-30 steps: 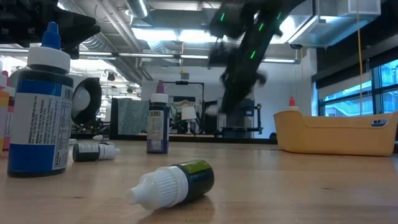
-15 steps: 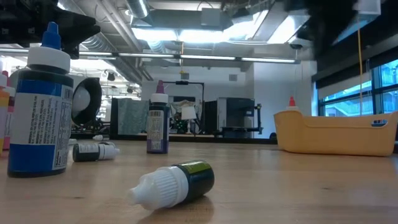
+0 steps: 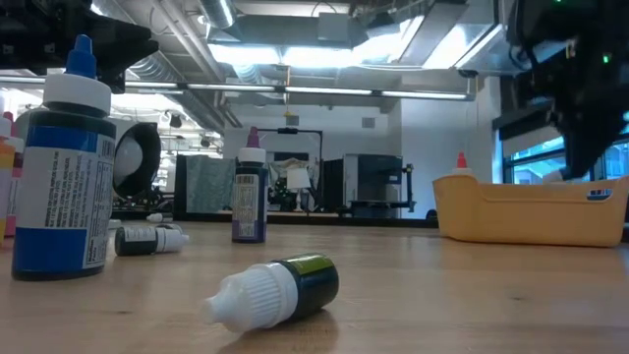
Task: Pick & Place food coloring
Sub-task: Put the blue food coloring bottle into the yellow bin
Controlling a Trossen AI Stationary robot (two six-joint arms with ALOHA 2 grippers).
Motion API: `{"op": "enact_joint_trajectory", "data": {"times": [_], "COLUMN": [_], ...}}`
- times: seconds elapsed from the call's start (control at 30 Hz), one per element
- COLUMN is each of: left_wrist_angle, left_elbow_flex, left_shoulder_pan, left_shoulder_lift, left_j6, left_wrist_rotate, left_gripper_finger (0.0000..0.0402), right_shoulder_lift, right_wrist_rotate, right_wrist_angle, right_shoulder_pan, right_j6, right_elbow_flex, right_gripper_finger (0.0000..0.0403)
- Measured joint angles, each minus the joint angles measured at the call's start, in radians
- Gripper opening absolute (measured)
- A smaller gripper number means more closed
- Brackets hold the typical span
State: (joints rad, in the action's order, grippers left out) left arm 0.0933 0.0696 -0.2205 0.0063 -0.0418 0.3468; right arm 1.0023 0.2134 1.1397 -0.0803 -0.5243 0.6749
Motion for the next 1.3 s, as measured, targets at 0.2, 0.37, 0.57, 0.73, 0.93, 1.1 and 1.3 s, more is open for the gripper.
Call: {"op": "enact_joint_trajectory", "data": {"times": [0.2,0.37,0.57,0.73,0.93,1.1,1.3], "left_wrist_angle": [0.000,0.000,0.000,0.000,0.000,0.000,0.000], "left_elbow_flex": [0.000,0.000,0.000,0.000,0.000,0.000,0.000], "left_shoulder_pan": [0.000,0.000,0.000,0.000,0.000,0.000,0.000], "left_shoulder_lift": [0.000,0.000,0.000,0.000,0.000,0.000,0.000], "left_j6": [0.000,0.001,0.003,0.003,0.003,0.003,0.003], "left_wrist_rotate": [0.000,-0.001,0.000,0.000,0.000,0.000,0.000], "left_gripper_finger": [0.0102,0.0104,0.0106,0.0103,0.0102,0.0104,0.0102], "right_shoulder_lift": [0.010,0.011,0.011,0.011,0.011,0.011,0.011], "right_wrist_rotate": [0.032,0.029,0.027,0.029,0.029,0.021,0.021], "right_wrist_angle": [-0.033,-0.041,-0.041,-0.041,-0.052,-0.057,-0.057], "right_shoulder_pan": [0.028,0.031,0.031,0.031,0.031,0.031,0.031], "right_j6": [-0.023,-0.036,-0.141,-0.179,-0.179,-0.178,-0.177], "right_elbow_flex": [-0.053,-0.054,-0.054,-0.067,-0.098,-0.100,-0.100], "right_gripper_finger": [0.0077,0.0077,0.0083,0.0090,0.0091,0.0092,0.0092]}}
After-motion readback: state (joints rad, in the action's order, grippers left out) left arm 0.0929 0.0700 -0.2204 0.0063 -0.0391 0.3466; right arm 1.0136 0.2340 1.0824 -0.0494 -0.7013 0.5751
